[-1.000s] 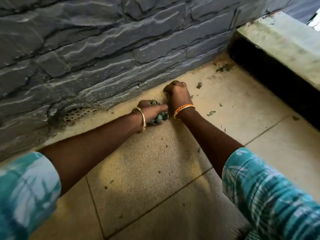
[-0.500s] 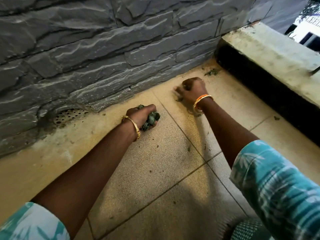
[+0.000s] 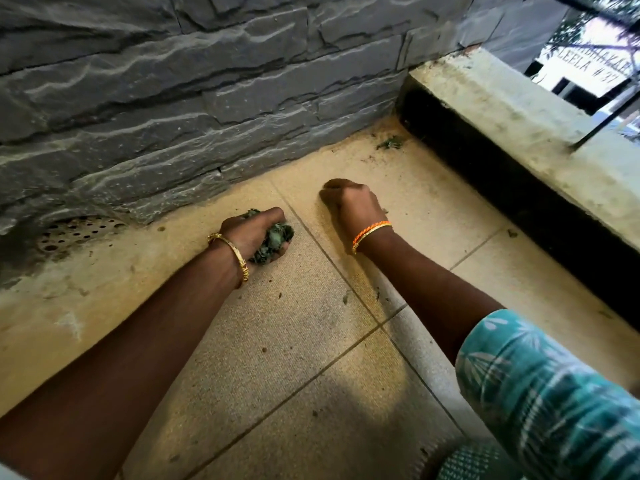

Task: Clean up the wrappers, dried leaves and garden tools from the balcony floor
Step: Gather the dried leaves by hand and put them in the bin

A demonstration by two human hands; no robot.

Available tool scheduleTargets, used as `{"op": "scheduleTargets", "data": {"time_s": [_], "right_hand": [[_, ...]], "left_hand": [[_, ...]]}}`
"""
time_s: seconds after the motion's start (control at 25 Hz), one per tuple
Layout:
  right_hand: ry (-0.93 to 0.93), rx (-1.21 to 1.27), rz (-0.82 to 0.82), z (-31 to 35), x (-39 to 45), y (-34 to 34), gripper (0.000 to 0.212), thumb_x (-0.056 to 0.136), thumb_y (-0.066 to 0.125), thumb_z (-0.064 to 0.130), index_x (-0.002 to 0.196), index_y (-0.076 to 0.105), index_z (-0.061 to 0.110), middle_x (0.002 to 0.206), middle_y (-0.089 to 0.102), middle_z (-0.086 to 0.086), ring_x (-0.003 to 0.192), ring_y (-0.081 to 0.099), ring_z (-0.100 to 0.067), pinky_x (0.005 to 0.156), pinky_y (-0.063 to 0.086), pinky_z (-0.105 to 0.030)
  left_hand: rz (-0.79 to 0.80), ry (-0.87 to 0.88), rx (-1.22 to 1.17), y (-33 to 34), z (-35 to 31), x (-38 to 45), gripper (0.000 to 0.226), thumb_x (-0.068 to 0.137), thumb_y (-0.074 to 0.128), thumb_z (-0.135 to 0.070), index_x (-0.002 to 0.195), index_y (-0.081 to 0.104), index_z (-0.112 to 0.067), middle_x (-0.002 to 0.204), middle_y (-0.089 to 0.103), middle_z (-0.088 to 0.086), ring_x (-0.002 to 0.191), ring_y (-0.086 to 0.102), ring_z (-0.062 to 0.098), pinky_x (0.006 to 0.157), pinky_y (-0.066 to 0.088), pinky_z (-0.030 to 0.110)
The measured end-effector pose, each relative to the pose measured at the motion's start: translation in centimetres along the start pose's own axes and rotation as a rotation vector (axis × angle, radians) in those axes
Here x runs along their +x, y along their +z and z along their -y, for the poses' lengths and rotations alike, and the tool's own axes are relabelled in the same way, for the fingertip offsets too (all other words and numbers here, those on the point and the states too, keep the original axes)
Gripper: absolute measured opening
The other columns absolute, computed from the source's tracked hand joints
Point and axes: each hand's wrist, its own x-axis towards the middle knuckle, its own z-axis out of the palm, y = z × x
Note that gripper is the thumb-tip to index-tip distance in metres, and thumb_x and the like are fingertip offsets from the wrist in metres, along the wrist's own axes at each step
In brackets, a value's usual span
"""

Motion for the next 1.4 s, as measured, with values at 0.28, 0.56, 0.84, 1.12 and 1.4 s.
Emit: {"op": "scheduleTargets", "data": {"time_s": [0.28, 0.56, 0.84, 1.12, 1.4], "right_hand": [[0.366, 0.404, -0.292, -2.2, 1.2, -2.0, 0.025, 0.085, 0.053, -0.007, 0.098, 0.07, 0.005, 0.097, 0.069, -0.004, 0.085, 0.063, -0.012, 0.074, 0.052, -0.016], [0.809, 0.304, -0.427, -10.0, 5.9, -6.9, 0.032, 0.081, 0.048, 0.0, 0.103, 0.071, 0.005, 0.107, 0.069, -0.013, 0.102, 0.061, -0.018, 0.072, 0.033, -0.005], [0.664, 0.073, -0.224, -9.8, 7.7, -2.9, 0.025, 0.084, 0.059, 0.023, 0.098, 0.067, 0.003, 0.11, 0.062, -0.016, 0.101, 0.058, -0.029, 0.085, 0.046, -0.033], [0.66, 0.118, -0.367, -10.5, 5.6, -3.4, 0.023, 0.081, 0.051, 0.004, 0.093, 0.071, 0.005, 0.096, 0.068, -0.012, 0.09, 0.062, -0.018, 0.076, 0.043, -0.021], [1.004, 1.118, -0.45, -9.3, 2.1, -8.7, 0.026, 0.087, 0.051, -0.012, 0.071, 0.06, 0.007, 0.053, 0.057, -0.004, 0.047, 0.055, -0.012, 0.047, 0.051, -0.024]], "left_hand": [[0.064, 0.008, 0.025, 1.6, -0.1, 0.5, 0.017, 0.08, 0.069, -0.006, 0.074, 0.054, -0.004, 0.072, 0.059, 0.014, 0.055, 0.058, 0.021, 0.041, 0.05, 0.021], [0.143, 0.025, 0.095, 5.0, -1.8, 2.5, 0.017, 0.079, 0.071, -0.012, 0.077, 0.054, -0.007, 0.072, 0.063, 0.014, 0.054, 0.06, 0.021, 0.048, 0.051, 0.025], [0.228, 0.004, 0.124, 6.3, -1.8, 4.1, 0.014, 0.081, 0.066, -0.009, 0.072, 0.055, -0.008, 0.065, 0.061, 0.011, 0.052, 0.058, 0.018, 0.04, 0.045, 0.019], [0.205, 0.012, 0.127, 6.4, -1.8, 4.1, 0.013, 0.081, 0.066, -0.009, 0.075, 0.054, -0.008, 0.07, 0.06, 0.013, 0.047, 0.056, 0.016, 0.038, 0.044, 0.018], [0.132, 0.024, 0.127, 5.1, -0.8, 2.4, 0.017, 0.076, 0.072, -0.01, 0.079, 0.056, -0.006, 0.076, 0.064, 0.015, 0.064, 0.063, 0.023, 0.045, 0.049, 0.023]]}}
